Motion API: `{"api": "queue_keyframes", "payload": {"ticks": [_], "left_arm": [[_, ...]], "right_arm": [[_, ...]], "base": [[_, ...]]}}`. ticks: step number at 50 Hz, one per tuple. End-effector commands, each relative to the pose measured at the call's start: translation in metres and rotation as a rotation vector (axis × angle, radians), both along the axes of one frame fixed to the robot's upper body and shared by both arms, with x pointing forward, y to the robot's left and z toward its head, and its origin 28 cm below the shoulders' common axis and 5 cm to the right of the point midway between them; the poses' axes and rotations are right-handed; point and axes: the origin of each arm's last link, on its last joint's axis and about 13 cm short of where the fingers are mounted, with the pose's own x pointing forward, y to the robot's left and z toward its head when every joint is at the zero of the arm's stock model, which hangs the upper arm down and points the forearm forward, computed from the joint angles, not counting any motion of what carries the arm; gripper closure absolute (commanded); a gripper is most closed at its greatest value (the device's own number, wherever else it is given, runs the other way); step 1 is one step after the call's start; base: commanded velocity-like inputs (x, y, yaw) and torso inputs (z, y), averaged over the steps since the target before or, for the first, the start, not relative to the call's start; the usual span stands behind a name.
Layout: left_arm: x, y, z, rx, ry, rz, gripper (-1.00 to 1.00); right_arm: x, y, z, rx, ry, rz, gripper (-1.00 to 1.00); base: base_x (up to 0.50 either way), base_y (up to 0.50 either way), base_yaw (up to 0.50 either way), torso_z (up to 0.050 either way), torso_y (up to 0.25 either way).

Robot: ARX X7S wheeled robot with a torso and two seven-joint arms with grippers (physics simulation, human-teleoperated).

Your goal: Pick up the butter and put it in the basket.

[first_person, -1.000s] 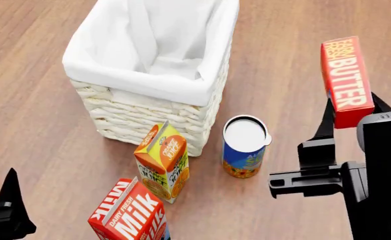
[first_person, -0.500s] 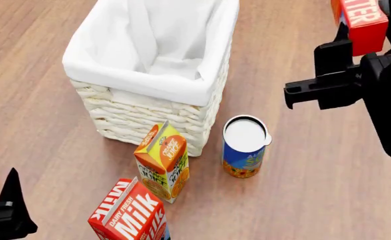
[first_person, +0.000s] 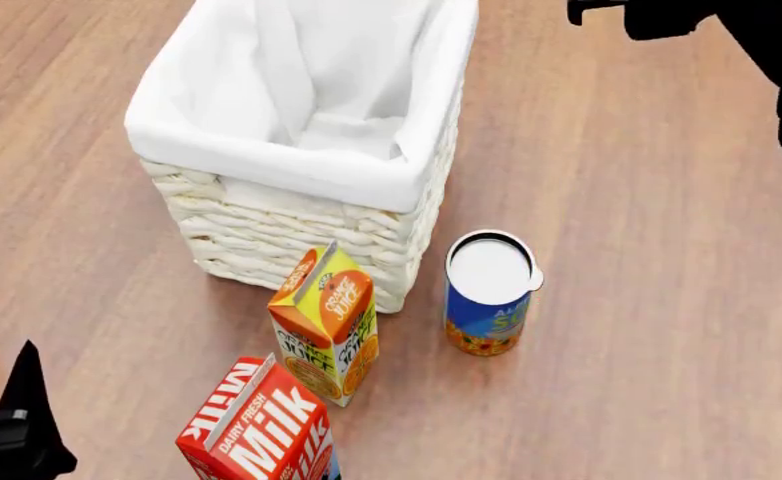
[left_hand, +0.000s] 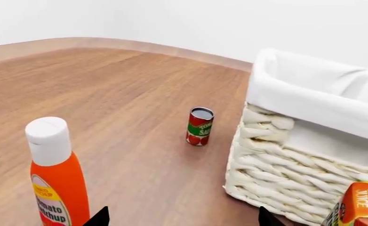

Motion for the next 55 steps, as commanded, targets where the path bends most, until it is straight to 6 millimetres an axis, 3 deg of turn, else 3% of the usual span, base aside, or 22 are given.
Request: {"api": "queue_keyframes", "payload": {"ticks": [1, 14, 38, 55], "left_arm": [[-0.004, -0.002, 0.001, -0.003, -0.002, -0.005, -1.00], [-0.005, -0.004, -0.001, 0.005, 0.003, -0.013, -1.00], [0.001, -0.003, -0.006, 0.018, 0.023, 0.002, -1.00], [0.001, -0.004, -0.007, 0.021, 0.031, 0.010, -1.00]], "right_arm": [[0.026, 0.008, 0.026, 0.090, 0.028, 0.039, 1.00], [0.040, 0.020, 0.025, 0.104, 0.061, 0.075, 1.00], [0.075, 0.062, 0.029, 0.044, 0.146, 0.274, 1.00], [0.084, 0.082, 0.022, 0.065, 0.240, 0.423, 1.00]], "base": [[0.00, 0.00, 0.00, 0.000, 0.000], [0.00, 0.00, 0.00, 0.001, 0.002], [0.00, 0.00, 0.00, 0.000, 0.001], [0.00, 0.00, 0.00, 0.001, 0.001]]}}
